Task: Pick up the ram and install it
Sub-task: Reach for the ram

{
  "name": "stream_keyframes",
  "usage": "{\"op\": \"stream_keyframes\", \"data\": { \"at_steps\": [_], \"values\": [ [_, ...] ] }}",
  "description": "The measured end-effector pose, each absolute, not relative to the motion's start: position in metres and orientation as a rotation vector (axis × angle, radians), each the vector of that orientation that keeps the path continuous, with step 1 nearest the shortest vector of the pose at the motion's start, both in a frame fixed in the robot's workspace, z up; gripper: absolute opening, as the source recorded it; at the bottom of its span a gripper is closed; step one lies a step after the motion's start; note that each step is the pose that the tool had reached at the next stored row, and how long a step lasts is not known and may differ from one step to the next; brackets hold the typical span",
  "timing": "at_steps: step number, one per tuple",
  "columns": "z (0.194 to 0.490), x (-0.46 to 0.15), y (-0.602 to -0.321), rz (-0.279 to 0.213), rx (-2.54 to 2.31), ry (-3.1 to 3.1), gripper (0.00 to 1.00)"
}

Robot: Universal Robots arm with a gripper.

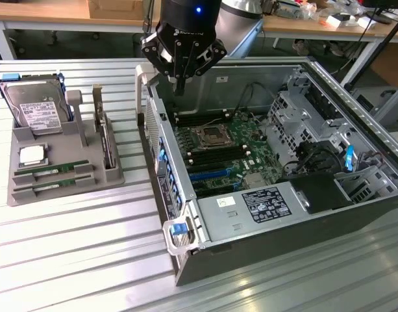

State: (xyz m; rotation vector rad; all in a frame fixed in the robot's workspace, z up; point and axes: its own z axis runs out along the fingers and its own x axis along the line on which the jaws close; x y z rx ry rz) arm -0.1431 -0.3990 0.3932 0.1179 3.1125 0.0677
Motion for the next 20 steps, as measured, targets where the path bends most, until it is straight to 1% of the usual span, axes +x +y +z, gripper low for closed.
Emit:
{"op": "stream_keyframes", "data": {
  "at_steps": [20],
  "values": [
    [0.393, -0.167, -0.399, 0.068, 0.118, 3.113, 0.11]
  ]
}}
